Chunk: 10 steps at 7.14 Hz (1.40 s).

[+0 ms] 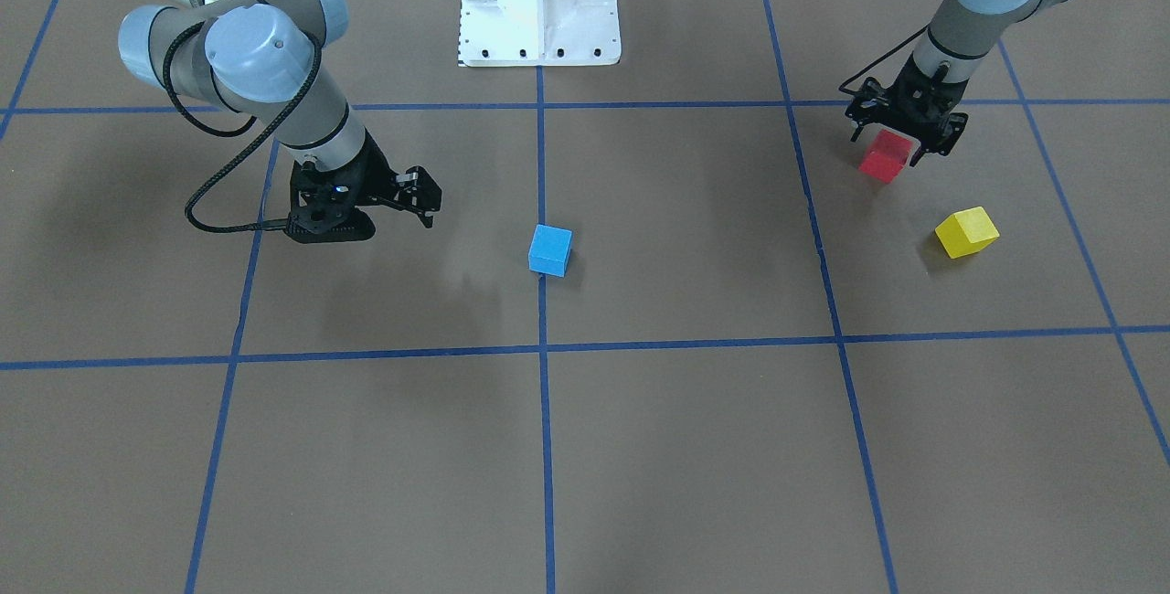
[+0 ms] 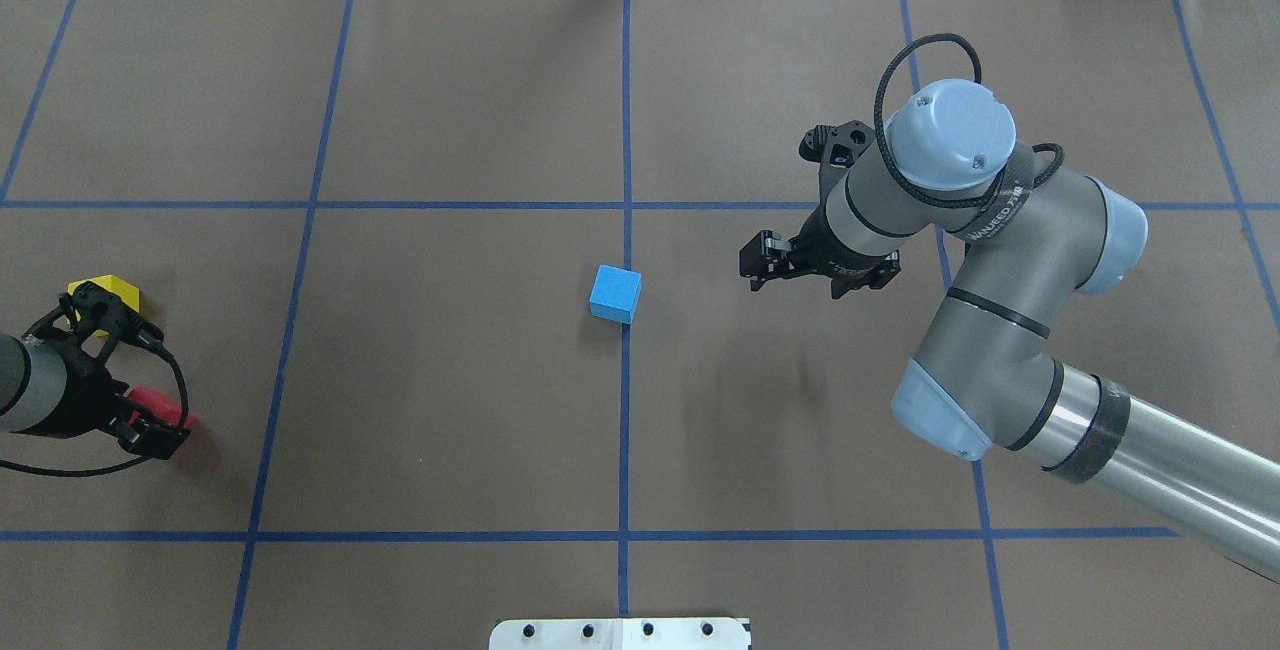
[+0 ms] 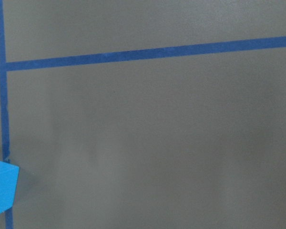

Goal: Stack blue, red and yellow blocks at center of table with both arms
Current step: 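Grasp the red cube with the left gripper while the right gripper withdraws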

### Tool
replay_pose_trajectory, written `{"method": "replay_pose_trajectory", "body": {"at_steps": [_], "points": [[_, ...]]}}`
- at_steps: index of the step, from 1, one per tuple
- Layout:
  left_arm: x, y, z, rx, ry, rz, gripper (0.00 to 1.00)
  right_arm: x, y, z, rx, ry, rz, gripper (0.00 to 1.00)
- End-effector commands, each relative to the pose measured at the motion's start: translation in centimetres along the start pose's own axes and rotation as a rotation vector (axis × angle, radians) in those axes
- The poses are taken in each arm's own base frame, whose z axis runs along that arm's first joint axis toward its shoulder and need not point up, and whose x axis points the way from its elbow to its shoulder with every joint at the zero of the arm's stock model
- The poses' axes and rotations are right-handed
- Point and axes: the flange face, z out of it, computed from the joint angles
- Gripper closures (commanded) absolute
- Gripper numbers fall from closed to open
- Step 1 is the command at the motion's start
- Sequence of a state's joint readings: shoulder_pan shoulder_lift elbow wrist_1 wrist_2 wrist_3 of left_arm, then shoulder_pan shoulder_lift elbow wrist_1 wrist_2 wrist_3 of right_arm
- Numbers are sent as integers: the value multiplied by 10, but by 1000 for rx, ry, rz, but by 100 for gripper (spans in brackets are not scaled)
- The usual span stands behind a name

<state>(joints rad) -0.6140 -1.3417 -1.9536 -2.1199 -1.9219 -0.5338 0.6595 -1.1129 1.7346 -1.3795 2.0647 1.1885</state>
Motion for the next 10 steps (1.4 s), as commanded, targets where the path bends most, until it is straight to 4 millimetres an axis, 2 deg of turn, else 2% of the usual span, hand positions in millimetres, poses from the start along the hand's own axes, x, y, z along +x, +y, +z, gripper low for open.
{"method": "replay_pose_trajectory", "body": {"at_steps": [1, 2, 3, 4, 5, 6, 7, 8, 9, 10], "points": [[-3, 3, 1, -6, -4, 7, 5, -1, 1, 1, -2, -1, 1, 0], [-3, 3, 3, -10, -4, 7, 5, 0, 1, 1, -2, 0, 2, 0], [-4, 3, 5, -12, -5, 5, 13, -1, 2, 1, -3, -1, 0, 0], [-5, 5, 5, -14, -7, 1, 53, -1, 2, 0, -1, -2, -1, 0], [-6, 5, 5, -15, -8, -1, 87, -1, 2, 0, -1, -2, -1, 0], [-3, 4, 2, -15, 0, 0, 100, -2, 2, -2, 0, -5, -4, 0], [2, 4, -3, -28, 38, -11, 100, 0, 0, -7, 6, -9, -5, 0], [2, -14, -25, -5, 63, -50, 100, 29, 7, -15, 11, 1, 2, 0], [21, -51, -39, -6, 87, -136, 100, 58, -5, -28, 28, 14, -14, 0], [63, -120, -55, 5, 91, -224, 100, 95, -17, -30, 40, 53, -40, 0]]}}
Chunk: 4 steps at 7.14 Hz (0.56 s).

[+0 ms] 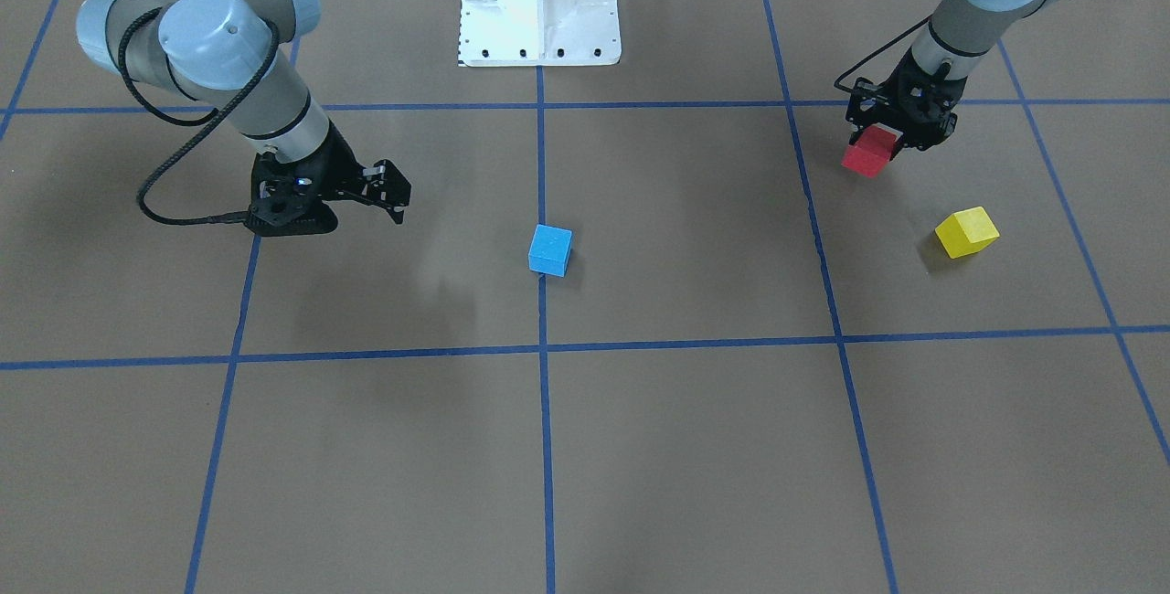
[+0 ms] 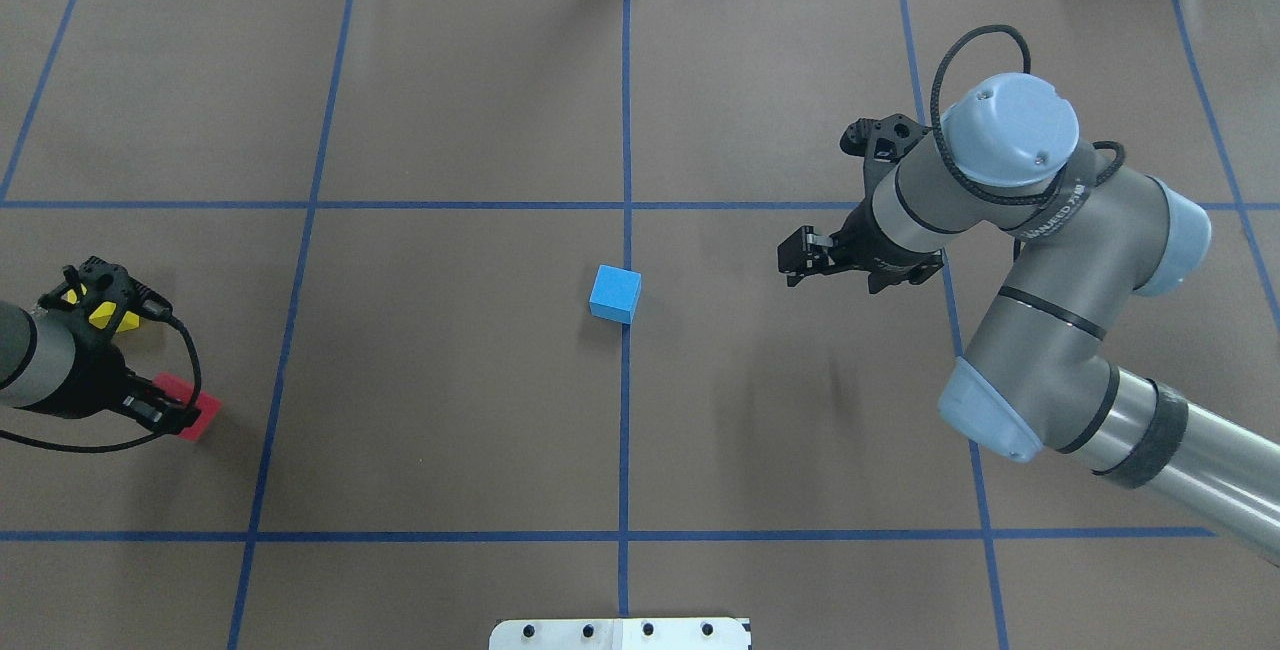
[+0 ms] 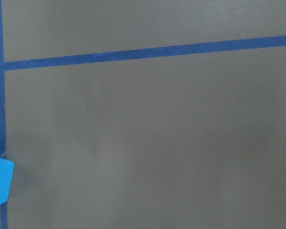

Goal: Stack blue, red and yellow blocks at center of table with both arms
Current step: 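Carry the red cube with the left gripper above the blue cube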

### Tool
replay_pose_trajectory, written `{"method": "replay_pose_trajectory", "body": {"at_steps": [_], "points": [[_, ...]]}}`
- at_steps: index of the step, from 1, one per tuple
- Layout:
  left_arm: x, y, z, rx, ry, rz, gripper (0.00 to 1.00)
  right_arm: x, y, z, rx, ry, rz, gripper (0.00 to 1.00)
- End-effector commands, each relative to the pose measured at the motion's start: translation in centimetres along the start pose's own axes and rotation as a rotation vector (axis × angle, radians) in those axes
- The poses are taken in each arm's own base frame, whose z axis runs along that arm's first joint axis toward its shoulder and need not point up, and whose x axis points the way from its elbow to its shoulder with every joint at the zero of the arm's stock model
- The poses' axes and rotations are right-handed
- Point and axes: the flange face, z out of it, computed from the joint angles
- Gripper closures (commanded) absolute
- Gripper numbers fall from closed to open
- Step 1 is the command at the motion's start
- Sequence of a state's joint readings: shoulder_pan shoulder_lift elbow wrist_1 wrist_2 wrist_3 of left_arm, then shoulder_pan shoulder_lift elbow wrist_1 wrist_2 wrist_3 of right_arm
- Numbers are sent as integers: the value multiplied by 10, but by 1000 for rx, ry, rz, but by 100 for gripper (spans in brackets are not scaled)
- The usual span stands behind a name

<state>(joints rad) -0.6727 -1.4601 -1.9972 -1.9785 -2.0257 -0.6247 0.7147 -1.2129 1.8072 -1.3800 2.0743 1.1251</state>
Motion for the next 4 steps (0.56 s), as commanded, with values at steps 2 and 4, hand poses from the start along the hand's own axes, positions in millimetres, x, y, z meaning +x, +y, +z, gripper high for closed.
{"method": "replay_pose_trajectory", "body": {"at_steps": [2, 4], "points": [[161, -171, -71, -44, -41, -210, 100, 107, -34, -22, 46, 91, -45, 0], [231, -258, -72, -43, -34, -256, 100, 130, -39, -29, 48, 103, -43, 0]]}}
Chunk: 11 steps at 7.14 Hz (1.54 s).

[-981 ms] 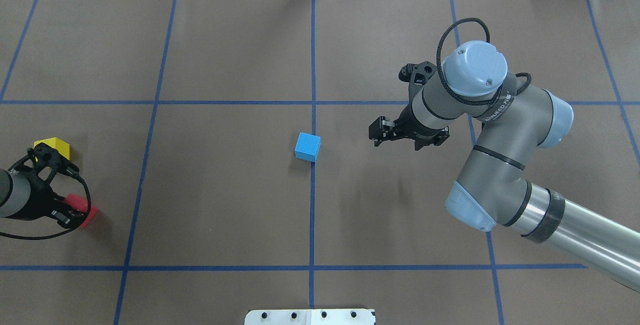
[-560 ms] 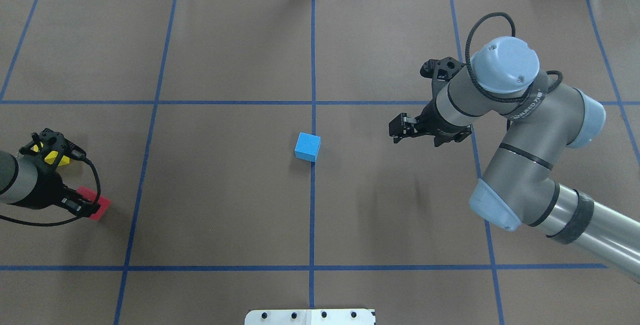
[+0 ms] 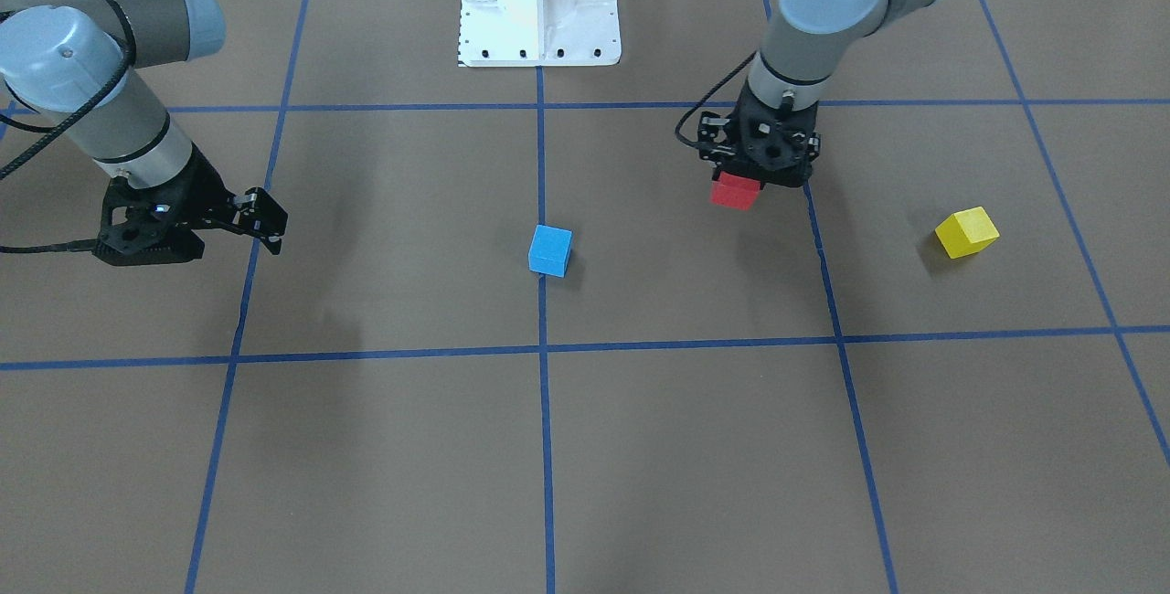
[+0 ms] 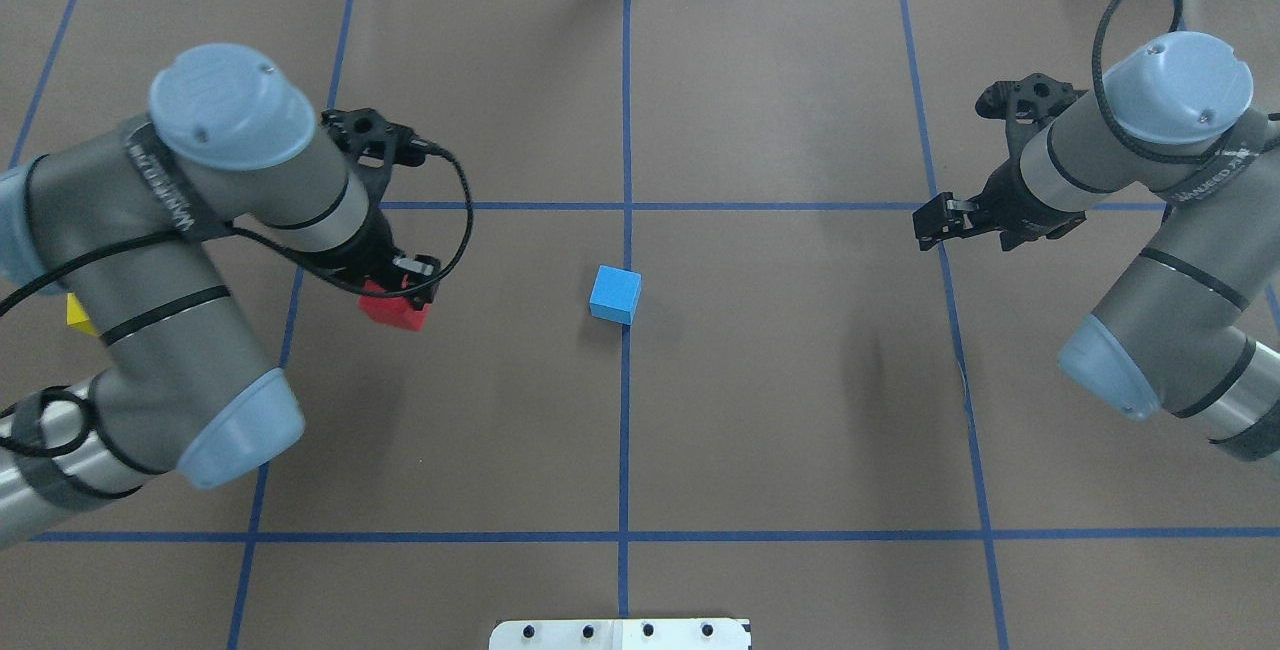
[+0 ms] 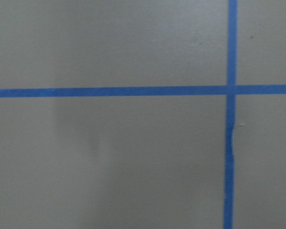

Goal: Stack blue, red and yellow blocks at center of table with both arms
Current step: 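Carry the red cube with the left gripper above the blue cube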

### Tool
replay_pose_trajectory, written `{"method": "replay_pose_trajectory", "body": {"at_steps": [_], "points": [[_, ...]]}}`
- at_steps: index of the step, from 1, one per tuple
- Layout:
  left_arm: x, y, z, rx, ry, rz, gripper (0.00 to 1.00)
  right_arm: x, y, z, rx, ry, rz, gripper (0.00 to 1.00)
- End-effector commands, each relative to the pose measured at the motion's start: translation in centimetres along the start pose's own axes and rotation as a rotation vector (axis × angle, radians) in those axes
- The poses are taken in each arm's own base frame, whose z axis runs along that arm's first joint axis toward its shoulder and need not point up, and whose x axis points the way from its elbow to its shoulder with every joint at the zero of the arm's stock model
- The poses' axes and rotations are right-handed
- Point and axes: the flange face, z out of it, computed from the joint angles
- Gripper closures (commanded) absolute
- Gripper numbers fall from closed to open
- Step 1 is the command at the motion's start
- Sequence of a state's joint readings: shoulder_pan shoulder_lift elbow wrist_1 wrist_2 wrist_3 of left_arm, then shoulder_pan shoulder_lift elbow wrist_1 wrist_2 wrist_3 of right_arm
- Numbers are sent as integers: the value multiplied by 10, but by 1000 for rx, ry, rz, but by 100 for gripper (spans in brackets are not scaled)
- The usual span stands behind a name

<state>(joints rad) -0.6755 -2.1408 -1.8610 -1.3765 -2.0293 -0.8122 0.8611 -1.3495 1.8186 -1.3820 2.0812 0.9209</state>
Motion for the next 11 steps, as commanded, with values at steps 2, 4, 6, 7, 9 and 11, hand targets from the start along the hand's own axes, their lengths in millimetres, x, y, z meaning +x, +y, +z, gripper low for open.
{"method": "replay_pose_trajectory", "body": {"at_steps": [2, 4, 6, 7, 9, 11], "points": [[108, -88, -8, -27, -22, -78, 100, 31, -4, -5, -4, 13, 6, 0], [144, -88, -1, -41, -3, -53, 100, 36, -3, -2, -7, 20, 12, 0], [177, -104, 16, -41, 16, -25, 100, 49, 3, 2, -9, 23, 0, 0], [175, -102, 22, -48, 10, -19, 100, 52, 2, 6, -8, 24, 0, 0], [181, -96, 29, -44, -3, -4, 100, 55, 3, 10, -15, 31, 3, 0], [181, -89, 39, -36, -15, 7, 100, 55, 3, 10, -15, 31, 1, 0]]}}
